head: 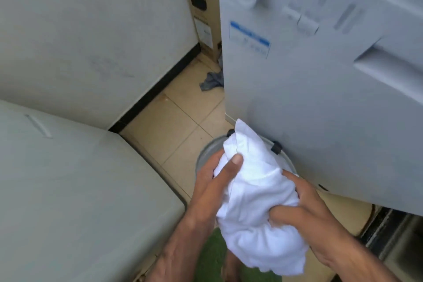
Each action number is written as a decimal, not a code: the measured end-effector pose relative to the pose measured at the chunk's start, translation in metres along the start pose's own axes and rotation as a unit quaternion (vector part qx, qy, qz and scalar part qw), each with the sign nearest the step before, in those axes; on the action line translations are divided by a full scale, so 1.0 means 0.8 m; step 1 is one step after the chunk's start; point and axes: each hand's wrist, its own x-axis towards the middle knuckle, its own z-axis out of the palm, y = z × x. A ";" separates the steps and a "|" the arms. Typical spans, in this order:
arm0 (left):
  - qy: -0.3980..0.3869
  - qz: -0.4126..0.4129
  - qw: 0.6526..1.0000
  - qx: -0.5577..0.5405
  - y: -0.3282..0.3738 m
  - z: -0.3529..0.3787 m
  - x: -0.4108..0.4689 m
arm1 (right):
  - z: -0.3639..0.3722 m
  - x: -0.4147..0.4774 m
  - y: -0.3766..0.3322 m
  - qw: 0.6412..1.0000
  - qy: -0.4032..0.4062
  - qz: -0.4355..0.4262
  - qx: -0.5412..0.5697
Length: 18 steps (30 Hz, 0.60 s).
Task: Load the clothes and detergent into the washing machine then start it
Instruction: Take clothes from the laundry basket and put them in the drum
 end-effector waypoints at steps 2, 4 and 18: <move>0.010 0.031 0.999 -0.007 0.043 0.001 -0.043 | 0.001 -0.037 -0.047 1.000 -0.015 -0.020 -0.002; 0.026 0.059 0.998 -0.023 0.089 0.002 -0.085 | 0.007 -0.074 -0.098 0.998 -0.026 -0.052 -0.014; 0.167 0.226 0.957 -0.070 0.328 -0.107 -0.350 | 0.157 -0.274 -0.372 0.955 -0.133 -0.239 -0.118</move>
